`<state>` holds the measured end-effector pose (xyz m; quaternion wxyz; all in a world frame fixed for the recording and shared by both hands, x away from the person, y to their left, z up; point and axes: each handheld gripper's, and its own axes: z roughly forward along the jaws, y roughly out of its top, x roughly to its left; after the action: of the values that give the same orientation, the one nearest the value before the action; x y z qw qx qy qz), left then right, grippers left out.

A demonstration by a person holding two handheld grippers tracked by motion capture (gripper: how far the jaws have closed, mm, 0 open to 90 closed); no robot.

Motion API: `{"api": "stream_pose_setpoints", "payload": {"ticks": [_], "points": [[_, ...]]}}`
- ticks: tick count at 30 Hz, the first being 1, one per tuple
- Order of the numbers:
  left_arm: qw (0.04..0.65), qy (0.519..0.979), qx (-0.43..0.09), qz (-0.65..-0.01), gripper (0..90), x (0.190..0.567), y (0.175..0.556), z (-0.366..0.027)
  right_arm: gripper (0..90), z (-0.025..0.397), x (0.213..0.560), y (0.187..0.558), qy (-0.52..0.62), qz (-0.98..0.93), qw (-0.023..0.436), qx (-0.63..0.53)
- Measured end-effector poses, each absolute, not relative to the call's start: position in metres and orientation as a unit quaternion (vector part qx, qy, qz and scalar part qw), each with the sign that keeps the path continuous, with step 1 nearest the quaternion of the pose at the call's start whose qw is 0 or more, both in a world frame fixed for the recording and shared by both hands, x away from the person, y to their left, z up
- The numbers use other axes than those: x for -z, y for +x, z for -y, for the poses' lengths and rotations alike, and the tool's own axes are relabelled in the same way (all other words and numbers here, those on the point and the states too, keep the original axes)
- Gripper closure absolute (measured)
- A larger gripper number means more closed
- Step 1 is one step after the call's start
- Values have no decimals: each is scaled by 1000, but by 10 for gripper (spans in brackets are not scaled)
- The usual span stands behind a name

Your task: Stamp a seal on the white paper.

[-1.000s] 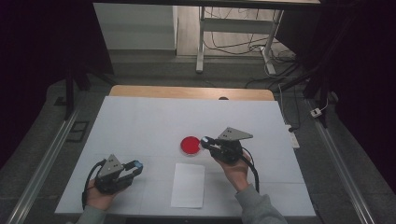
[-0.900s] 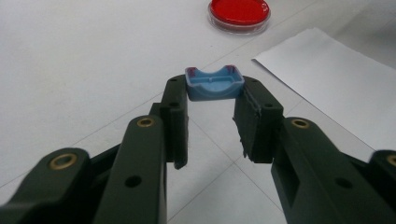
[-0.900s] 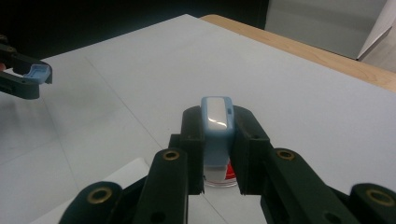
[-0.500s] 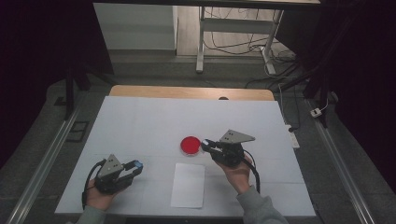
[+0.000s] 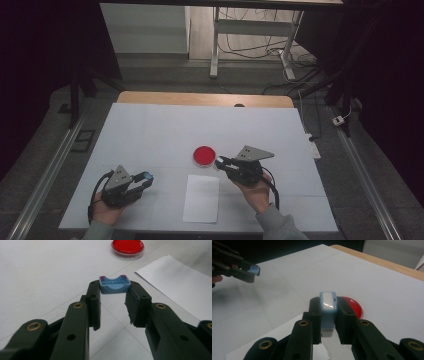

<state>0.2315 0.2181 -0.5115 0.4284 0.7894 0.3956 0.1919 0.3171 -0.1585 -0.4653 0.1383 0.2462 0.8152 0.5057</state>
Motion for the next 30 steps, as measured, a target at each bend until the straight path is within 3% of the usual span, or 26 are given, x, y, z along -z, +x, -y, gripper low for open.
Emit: {"api": "stream_pose_setpoints", "payload": {"ticks": [30], "points": [[428,790,-192,-395,656,511,231,-217,756,145,475,287,208,-835,103,-499]]}}
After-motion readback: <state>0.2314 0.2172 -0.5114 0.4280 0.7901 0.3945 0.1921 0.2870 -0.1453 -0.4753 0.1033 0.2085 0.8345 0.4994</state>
